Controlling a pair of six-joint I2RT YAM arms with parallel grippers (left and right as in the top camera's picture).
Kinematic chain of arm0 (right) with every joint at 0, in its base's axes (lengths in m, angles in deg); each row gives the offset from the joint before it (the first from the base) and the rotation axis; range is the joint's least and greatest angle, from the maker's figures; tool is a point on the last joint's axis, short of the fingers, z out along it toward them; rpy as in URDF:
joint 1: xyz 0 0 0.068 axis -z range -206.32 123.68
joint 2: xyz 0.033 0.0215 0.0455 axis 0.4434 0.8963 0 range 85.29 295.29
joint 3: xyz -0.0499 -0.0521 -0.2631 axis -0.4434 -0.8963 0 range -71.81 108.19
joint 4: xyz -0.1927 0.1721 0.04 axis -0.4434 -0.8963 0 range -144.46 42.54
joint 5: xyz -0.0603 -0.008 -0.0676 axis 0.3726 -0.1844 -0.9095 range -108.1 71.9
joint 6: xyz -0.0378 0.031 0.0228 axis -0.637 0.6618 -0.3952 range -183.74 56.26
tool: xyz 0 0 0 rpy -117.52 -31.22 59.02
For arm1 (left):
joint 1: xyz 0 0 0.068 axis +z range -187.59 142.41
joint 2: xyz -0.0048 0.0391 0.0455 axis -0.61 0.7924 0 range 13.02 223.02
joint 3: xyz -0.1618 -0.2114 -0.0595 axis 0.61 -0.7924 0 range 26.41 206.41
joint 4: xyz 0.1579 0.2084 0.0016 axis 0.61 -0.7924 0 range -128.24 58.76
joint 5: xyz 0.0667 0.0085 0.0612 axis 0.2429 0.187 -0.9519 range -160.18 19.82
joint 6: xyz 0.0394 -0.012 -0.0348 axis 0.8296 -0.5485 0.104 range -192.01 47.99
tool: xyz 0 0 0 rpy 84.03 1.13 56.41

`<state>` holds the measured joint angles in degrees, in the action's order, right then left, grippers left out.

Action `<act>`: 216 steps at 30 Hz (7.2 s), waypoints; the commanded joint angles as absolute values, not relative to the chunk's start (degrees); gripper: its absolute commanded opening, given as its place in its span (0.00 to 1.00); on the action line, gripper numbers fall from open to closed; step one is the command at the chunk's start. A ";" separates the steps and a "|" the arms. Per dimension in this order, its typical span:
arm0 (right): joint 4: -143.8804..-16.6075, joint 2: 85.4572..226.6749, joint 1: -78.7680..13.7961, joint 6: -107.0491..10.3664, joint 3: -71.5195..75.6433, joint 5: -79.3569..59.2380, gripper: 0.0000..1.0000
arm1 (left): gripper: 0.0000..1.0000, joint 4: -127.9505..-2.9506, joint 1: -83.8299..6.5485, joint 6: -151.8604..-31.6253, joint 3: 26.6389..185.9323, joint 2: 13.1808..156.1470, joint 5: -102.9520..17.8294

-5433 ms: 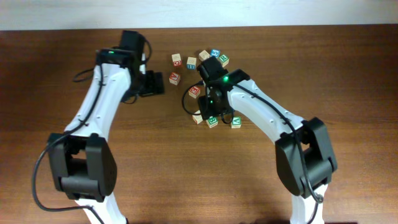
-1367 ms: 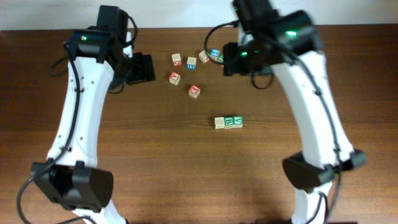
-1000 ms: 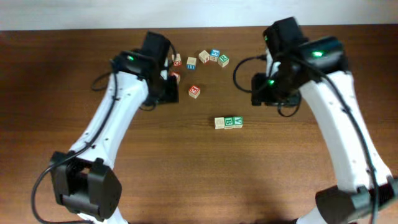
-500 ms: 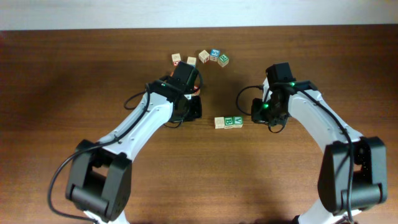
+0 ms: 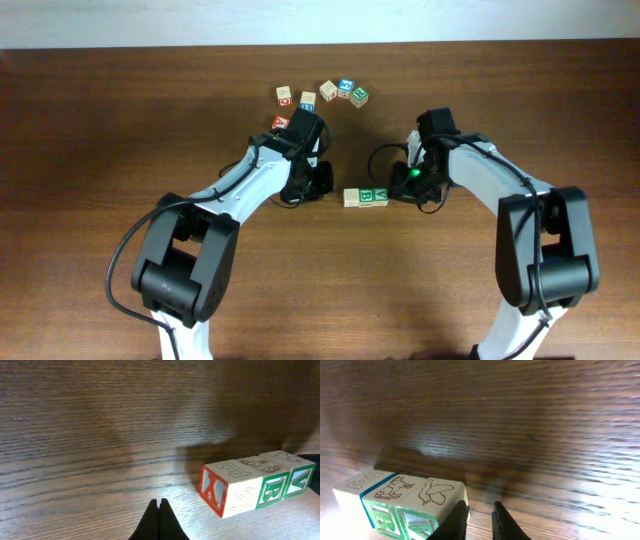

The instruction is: Rotate 3 blocks

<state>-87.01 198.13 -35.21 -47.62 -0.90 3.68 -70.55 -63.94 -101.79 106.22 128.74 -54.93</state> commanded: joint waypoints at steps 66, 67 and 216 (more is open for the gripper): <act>-102.29 206.39 -58.07 -24.54 14.49 -10.64 0.33 | 0.14 -78.82 -40.58 -95.43 105.78 129.31 -54.91; -104.95 205.82 -58.07 -24.54 16.11 -10.57 0.32 | 0.14 -78.88 -40.58 -95.45 105.78 129.31 -54.91; -82.31 200.84 -35.71 -43.47 -0.68 16.38 0.05 | 0.00 -73.92 -49.84 -83.36 105.78 135.75 -31.83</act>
<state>-82.83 200.75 -35.73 -45.57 -0.07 15.46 -74.03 -49.54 -82.55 106.11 135.19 -34.50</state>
